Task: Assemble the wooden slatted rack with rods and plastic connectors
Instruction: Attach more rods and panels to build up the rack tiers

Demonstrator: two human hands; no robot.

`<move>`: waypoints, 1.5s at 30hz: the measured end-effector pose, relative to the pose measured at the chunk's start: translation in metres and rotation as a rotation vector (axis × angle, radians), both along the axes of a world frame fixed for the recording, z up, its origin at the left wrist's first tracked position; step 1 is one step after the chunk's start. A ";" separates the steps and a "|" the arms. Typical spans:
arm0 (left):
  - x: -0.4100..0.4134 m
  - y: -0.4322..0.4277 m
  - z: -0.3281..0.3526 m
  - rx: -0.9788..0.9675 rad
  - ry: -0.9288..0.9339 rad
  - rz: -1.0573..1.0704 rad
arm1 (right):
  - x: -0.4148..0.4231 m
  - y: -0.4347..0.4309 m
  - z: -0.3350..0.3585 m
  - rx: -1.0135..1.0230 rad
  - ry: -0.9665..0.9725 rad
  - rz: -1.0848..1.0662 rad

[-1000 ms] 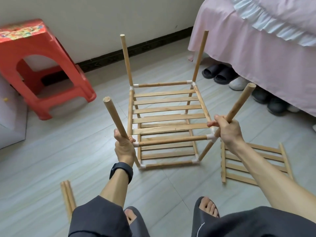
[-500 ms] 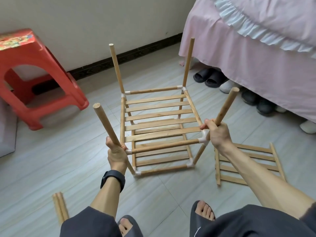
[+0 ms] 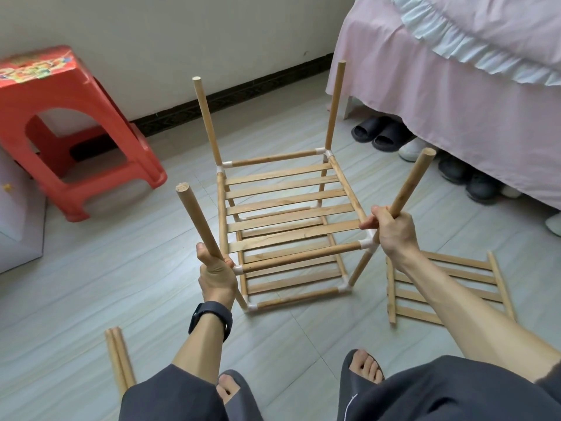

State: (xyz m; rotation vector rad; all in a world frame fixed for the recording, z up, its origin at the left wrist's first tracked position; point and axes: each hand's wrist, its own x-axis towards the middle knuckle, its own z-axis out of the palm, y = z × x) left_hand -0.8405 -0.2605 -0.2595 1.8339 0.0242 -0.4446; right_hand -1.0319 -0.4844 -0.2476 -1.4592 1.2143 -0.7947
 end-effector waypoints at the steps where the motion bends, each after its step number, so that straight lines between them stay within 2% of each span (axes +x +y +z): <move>1: 0.000 0.000 0.001 -0.008 -0.001 0.002 | 0.001 0.000 -0.001 -0.005 0.000 -0.008; 5: -0.003 0.002 0.007 -0.033 0.006 -0.018 | 0.007 0.001 -0.003 -0.045 -0.037 -0.091; 13: 0.008 0.002 -0.006 -0.120 0.021 -0.023 | 0.001 -0.005 -0.042 0.096 -0.022 -0.003; 31: 0.002 -0.001 0.001 -0.102 0.038 -0.003 | 0.000 -0.006 -0.047 0.091 0.051 0.018; 36: -0.001 0.001 -0.005 -0.038 0.056 0.033 | -0.003 -0.001 -0.040 0.078 0.123 -0.010; 42: -0.021 0.000 -0.001 0.159 0.027 0.115 | -0.012 0.008 -0.017 0.084 0.257 0.044; 45: -0.039 0.001 -0.003 0.157 0.062 0.173 | -0.014 0.016 -0.013 0.073 0.351 0.061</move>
